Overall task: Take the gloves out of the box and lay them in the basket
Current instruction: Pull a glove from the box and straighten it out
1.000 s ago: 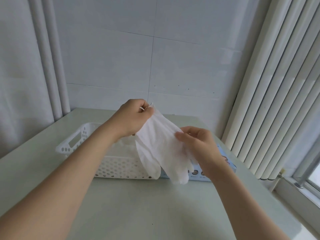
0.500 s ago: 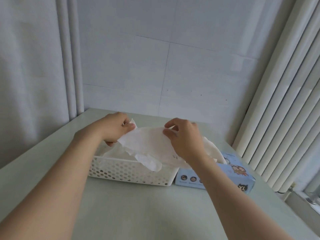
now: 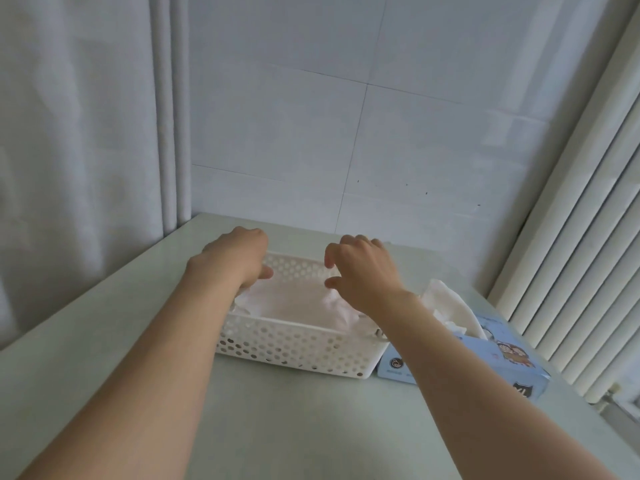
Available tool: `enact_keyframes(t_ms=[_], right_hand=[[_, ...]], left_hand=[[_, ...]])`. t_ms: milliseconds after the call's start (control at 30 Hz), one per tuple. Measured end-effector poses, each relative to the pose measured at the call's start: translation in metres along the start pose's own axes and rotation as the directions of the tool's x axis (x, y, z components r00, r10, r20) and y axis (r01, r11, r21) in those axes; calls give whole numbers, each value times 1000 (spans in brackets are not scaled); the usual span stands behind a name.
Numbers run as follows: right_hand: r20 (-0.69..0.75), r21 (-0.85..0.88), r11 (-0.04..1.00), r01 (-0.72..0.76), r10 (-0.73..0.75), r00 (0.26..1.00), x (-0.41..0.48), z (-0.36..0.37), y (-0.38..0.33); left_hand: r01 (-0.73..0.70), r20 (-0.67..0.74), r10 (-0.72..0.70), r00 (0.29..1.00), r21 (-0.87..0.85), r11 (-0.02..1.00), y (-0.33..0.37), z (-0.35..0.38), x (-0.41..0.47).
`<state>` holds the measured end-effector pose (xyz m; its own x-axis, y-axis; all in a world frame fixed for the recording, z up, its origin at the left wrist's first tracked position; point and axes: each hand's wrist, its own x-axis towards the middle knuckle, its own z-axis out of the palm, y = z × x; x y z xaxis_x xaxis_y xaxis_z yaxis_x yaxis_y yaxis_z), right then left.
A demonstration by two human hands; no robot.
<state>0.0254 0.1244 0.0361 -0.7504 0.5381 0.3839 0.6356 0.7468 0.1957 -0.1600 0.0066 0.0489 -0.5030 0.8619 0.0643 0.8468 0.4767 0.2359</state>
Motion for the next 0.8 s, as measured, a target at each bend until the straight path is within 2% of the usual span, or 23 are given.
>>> enact_keyframes(t_ms=[67,167,233,300,400,533,667,733,800], right_hand=[[71,106,994,18,-25,997,-1,-5,-1],[359,314,942,-121,0,933,-5,-10,0],[498,246,954,-171,28,867,-7,-10,1],[557,162,976,-148,33,830,-11,-8,0],[596,137,982,-126,20,803,-14,-4,-8],[581,187,975,-121,-11,814,-16,2,-10],[472,306,942,-139,-23,881,-23,-10,1],[323,448,883,-139,-15,946,-31,-17,8],[90,517,852,-85,45,995,-41,-19,15]], left_hand=[[-55,6,55,998,-13,998,4,-5,1],[-140,100,147,984,-76,987,13,-7,-1],[-123,263,148,954,-107,987,18,1,-3],[-68,402,94,911,-79,995,20,11,-5],[-75,450,54,891,29,997,26,15,-7],[-106,432,39,901,132,986,34,11,-14],[-144,366,57,929,217,965,45,7,-21],[-191,266,135,954,195,962,56,7,-21],[-262,89,253,963,107,959,69,9,-21]])
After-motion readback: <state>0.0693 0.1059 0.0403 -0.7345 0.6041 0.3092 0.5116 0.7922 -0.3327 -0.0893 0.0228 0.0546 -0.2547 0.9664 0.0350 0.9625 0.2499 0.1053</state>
